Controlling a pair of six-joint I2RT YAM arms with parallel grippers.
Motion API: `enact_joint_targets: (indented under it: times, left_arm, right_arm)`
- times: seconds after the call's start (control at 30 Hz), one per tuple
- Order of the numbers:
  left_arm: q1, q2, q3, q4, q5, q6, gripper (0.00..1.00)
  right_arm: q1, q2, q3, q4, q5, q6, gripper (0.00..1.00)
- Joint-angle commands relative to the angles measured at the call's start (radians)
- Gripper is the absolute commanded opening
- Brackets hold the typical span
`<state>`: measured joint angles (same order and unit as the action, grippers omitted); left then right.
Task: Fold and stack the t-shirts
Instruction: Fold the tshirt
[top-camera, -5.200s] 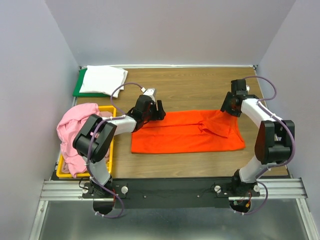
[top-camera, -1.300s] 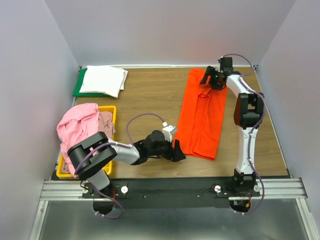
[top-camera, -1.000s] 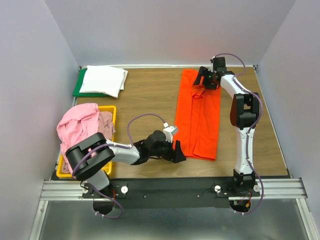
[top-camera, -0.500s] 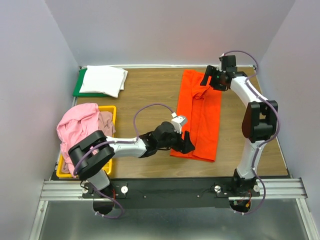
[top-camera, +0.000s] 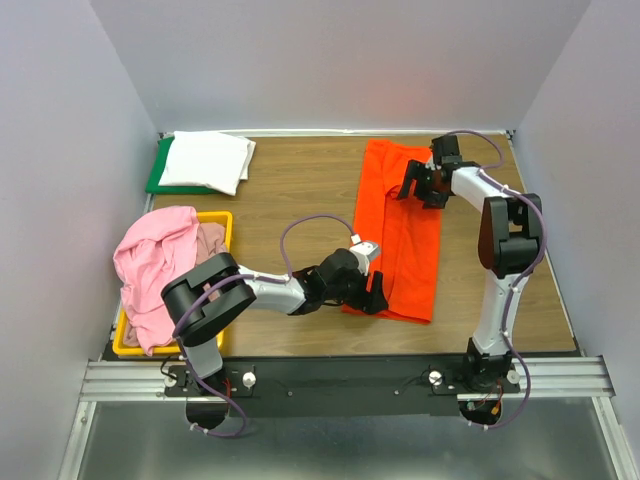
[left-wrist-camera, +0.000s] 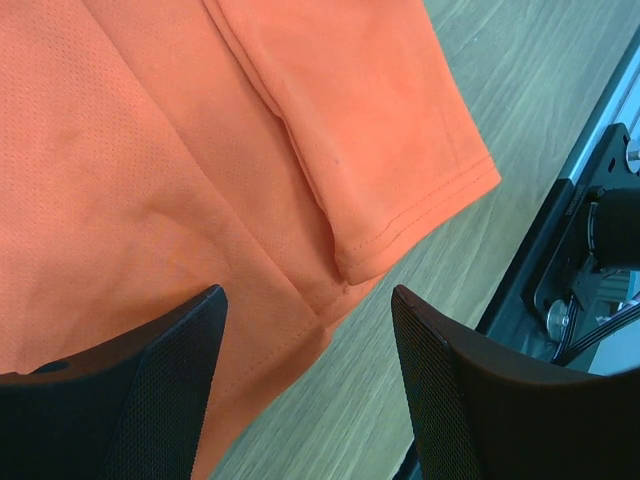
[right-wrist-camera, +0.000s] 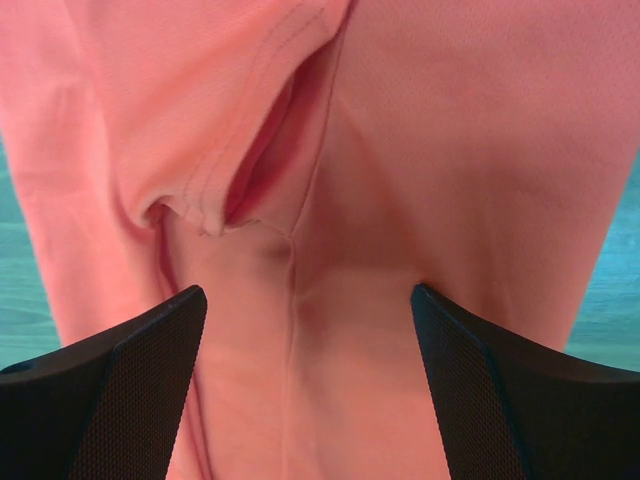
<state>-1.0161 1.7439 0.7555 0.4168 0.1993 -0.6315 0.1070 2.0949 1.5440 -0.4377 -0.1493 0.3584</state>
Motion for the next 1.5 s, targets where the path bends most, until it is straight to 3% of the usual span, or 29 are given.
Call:
enact_joint_targets:
  times: [0.0,0.4,0.7,0.97,1.3,1.47]
  left_arm:
    - [-0.007,0.031,-0.010,-0.007,0.018,0.009,0.75]
    - [-0.009,-0.007,-0.068,-0.023,-0.020,-0.008,0.75]
    - [-0.009,-0.081,-0.042,-0.065,-0.127,-0.025,0.76]
    - [-0.009,-0.193,0.024,-0.119,-0.225,0.003,0.77]
    - [-0.007,-0.282,-0.070,-0.219,-0.278,0.009,0.76]
    - [-0.007,-0.307,-0.099,-0.262,-0.279,-0.008,0.76]
  right_arm:
    - [0.013,0.068,0.028,0.019,0.007,0.010,0.90]
    - [0.094,0.240,0.166,0.017,0.010,0.057,0.90]
    - [0.128,0.234,0.240,0.017,-0.012,0.050,0.90]
    - [0.131,-0.005,0.170,0.017,0.002,0.027,0.90]
    - [0.138,-0.548,-0.382,0.011,0.116,0.045,0.89]
    - [0.140,-0.703,-0.565,-0.065,0.143,0.063,0.87]
